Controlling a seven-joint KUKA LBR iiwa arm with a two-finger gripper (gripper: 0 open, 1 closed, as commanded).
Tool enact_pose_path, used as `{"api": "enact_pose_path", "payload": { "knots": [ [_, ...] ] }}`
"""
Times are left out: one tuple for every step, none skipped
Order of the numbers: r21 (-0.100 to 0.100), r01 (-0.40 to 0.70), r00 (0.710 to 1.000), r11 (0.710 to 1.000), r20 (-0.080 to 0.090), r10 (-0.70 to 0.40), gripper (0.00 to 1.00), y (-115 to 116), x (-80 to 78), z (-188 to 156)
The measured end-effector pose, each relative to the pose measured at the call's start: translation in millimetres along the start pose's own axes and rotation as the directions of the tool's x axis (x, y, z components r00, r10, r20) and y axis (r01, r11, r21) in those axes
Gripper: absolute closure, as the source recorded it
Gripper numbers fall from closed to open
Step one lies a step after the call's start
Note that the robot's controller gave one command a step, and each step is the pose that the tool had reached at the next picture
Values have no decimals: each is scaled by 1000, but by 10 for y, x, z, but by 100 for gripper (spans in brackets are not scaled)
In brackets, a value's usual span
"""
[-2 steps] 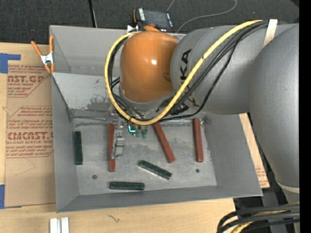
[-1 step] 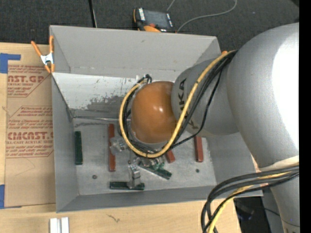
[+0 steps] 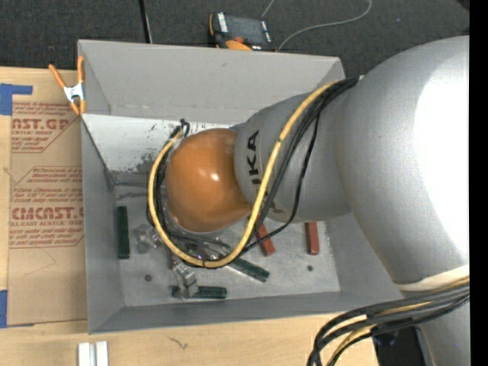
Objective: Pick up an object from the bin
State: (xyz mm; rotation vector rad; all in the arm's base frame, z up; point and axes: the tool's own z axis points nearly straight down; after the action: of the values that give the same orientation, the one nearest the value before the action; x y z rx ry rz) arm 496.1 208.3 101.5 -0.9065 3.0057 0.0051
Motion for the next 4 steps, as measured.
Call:
{"api": "enact_pose_path", "payload": {
  "knots": [
    [5, 70, 998, 998, -4, -70, 0, -965, 376, 324],
    [-1, 6, 1000, 1000, 4, -6, 0, -256, -224, 31],
    [3, 46, 999, 999, -1, -46, 0, -516, -438, 330],
    [1, 46, 999, 999, 0, -46, 100, -506, -439, 314]
  ]
}}
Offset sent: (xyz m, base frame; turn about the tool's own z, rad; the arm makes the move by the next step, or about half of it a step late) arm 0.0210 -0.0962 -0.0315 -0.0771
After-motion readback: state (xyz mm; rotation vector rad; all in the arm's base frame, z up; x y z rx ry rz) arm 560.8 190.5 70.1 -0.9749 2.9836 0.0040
